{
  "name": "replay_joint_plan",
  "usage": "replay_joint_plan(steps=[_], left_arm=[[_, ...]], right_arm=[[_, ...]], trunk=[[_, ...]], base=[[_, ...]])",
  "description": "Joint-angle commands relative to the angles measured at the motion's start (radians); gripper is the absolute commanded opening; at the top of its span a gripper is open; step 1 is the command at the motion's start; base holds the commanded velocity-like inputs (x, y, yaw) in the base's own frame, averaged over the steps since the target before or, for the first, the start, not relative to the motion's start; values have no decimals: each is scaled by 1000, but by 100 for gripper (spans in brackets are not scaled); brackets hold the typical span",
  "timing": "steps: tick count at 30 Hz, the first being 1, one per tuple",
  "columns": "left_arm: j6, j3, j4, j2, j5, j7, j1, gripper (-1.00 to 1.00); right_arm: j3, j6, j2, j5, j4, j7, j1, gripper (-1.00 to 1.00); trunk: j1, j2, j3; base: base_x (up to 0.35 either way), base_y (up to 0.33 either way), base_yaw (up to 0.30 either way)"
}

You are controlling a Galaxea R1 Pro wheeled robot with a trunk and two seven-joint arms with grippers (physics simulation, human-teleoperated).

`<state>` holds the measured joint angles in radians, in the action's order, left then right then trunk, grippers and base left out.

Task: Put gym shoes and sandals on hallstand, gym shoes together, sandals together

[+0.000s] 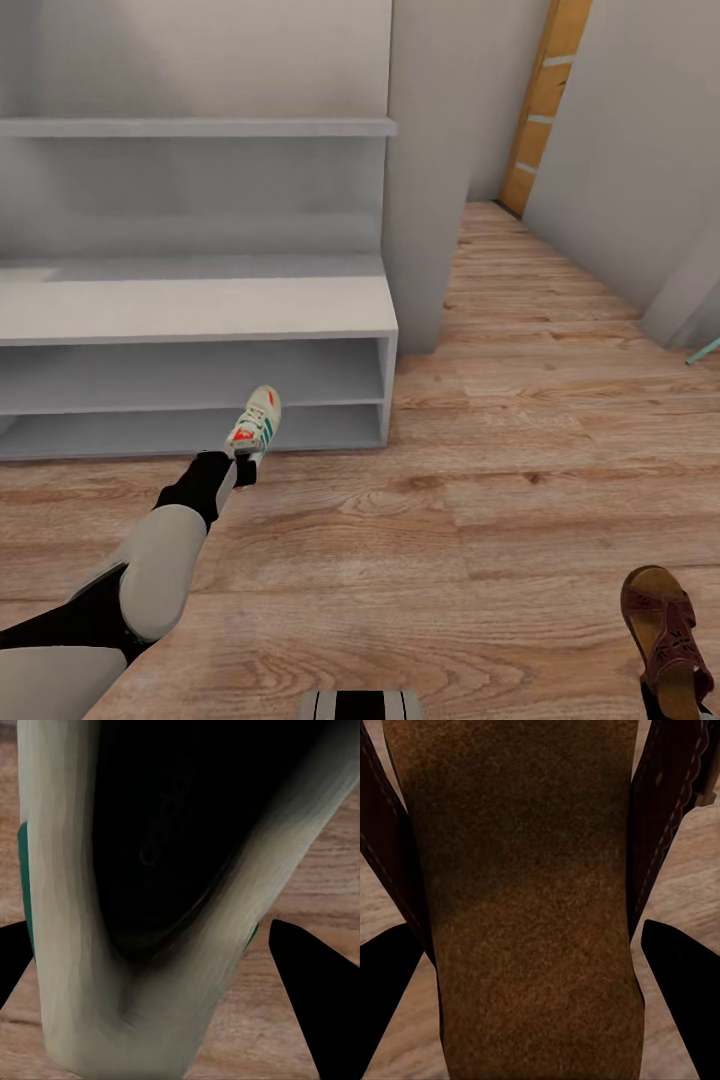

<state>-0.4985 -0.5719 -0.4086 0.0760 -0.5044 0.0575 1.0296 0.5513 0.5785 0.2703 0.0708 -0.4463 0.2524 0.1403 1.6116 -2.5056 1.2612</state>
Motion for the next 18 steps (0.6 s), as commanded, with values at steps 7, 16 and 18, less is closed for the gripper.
replay_joint_plan(steps=[7,16,18], left_arm=[[-30,-2,-32,-8,1,-34,-6,-100],[-74,0,-45,-6,1,-67,24,-100],[-85,0,-46,-5,0,-64,34,-100]], right_arm=[[4,1,-3,7,2,11,1,-100],[3,1,-3,7,4,11,1,-100],[4,1,-3,7,3,11,1,-100]], trunk=[[0,0,1],[0,0,1],[0,0,1]], base=[[0,0,0],[0,0,0],[0,0,0]])
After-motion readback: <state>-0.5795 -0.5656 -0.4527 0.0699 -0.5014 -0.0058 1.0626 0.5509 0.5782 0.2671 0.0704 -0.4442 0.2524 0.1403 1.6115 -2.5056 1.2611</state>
